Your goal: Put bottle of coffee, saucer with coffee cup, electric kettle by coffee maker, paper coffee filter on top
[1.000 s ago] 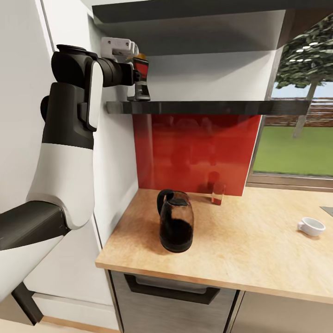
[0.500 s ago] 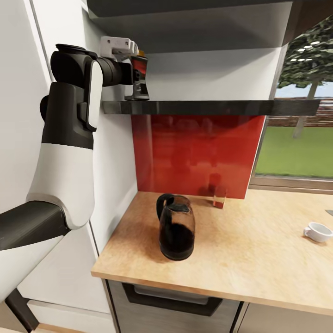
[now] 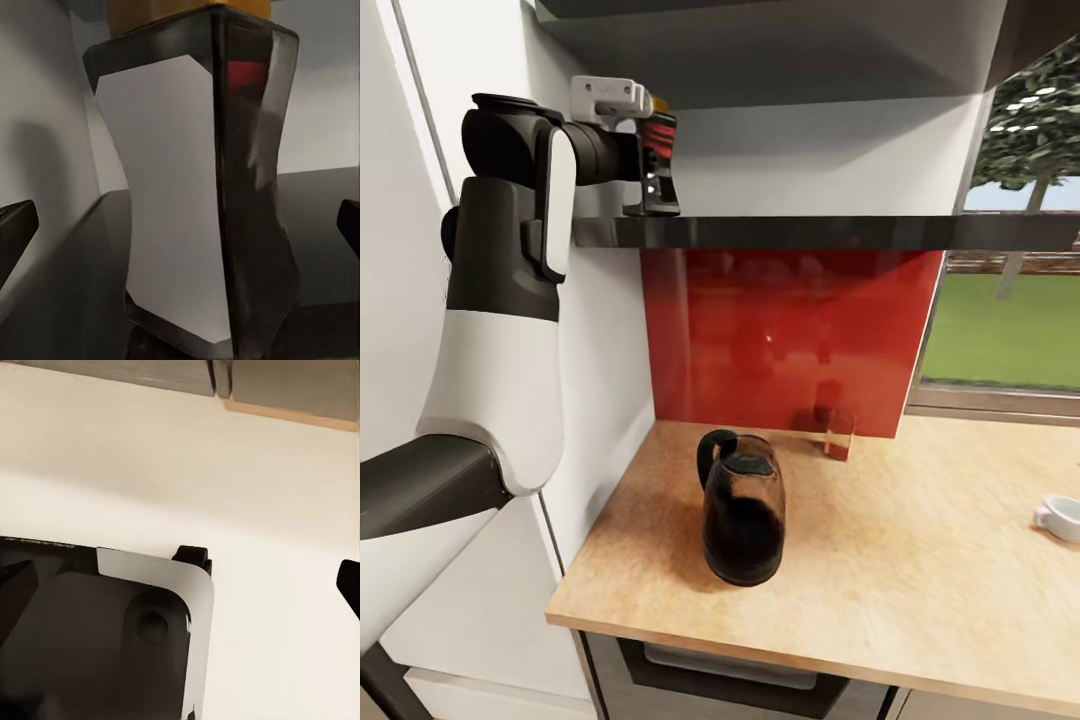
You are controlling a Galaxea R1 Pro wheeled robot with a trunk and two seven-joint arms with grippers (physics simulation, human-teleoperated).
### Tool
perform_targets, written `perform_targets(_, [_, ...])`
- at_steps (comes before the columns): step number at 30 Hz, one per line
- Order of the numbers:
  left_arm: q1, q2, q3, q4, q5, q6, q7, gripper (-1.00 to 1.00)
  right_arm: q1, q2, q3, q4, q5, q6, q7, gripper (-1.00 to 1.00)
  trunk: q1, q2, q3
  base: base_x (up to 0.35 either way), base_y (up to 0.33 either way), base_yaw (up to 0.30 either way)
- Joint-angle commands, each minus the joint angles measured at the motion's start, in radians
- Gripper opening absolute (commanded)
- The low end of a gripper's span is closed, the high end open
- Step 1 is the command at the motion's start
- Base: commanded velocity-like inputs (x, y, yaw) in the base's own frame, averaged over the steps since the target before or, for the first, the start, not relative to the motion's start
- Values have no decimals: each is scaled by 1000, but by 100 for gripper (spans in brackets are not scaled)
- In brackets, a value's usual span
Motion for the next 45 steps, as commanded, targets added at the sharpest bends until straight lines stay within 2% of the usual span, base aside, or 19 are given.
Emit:
perform_targets(1, [-1,0,4,-1,-10,3,-9,100,-1,0,-8,0,10,-3,3,100,0,-1,-1,201,0,0])
perform_targets(10, [-1,0,24,-1,-9,3,-10,100,-1,0,-8,0,10,-3,3,100,0,-1,-1,69,0,0])
perform_targets(45, [-1,0,26,-1,-9,3,-11,100,-1,0,-8,0,10,-3,3,100,0,-1,-1,39,-20,0])
